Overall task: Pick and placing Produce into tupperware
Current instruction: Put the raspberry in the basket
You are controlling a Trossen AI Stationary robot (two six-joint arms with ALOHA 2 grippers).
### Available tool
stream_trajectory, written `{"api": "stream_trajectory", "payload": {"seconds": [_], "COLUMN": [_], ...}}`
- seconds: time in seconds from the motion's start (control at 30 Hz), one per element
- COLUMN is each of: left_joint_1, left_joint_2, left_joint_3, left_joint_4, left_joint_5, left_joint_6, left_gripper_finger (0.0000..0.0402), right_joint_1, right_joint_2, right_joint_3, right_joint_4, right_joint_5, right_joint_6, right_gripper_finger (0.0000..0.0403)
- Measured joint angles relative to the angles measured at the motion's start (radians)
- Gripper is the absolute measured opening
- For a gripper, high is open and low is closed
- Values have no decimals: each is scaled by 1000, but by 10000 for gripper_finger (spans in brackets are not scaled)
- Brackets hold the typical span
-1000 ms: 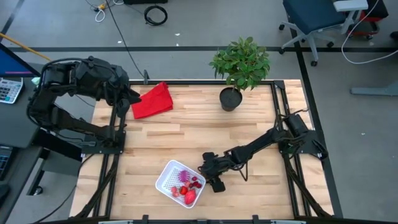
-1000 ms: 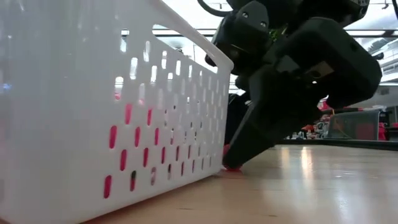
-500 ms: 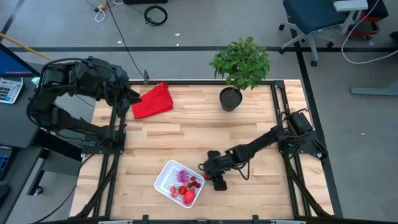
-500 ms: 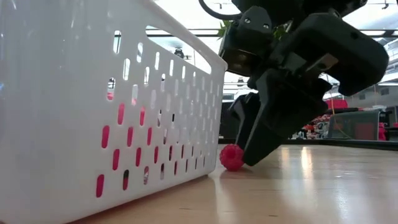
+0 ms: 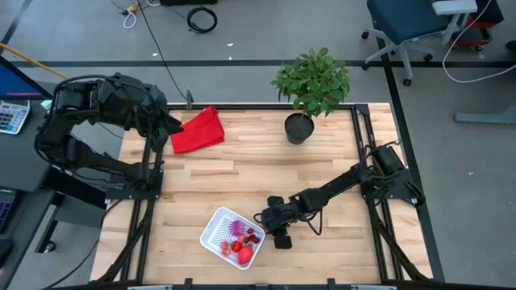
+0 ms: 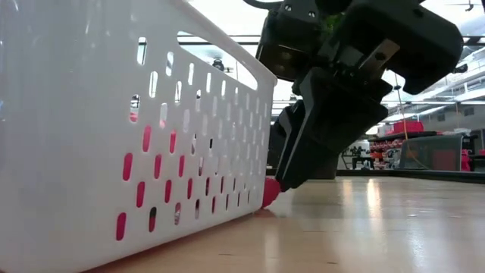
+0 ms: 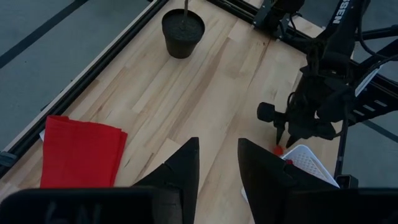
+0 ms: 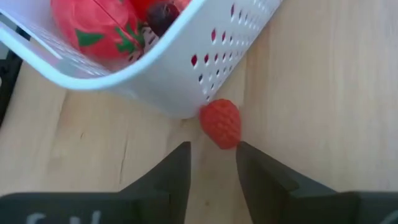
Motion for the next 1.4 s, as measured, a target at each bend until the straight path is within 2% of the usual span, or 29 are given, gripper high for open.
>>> {"api": "stream_trajectory", "payload": {"seconds": [0.37,0.53,0.83,1.1,1.23,1.4], "left_joint_1": [0,0,0,0,0,0], "left_joint_2": [0,0,0,0,0,0], "left_joint_3": [0,0,0,0,0,0], "left_joint_4": [0,0,0,0,0,0], "left_joint_5": [0,0,0,0,0,0], "left_joint_6": [1,-1,-2,-2,-2,-2], "left_gripper_finger": [115,117,123,117,121,121], "right_joint_1": [0,-1,-14,-23,-22,-25], "right_joint_2": [0,19,29,29,29,14], "right_joint_3": [3,5,5,7,29,73], "right_joint_4": [9,10,8,8,-1,-44], "right_joint_5": [3,4,38,46,7,11], "right_joint_6": [-41,-46,-43,79,160,207], "right_gripper_finger": [207,216,182,121,86,63]}}
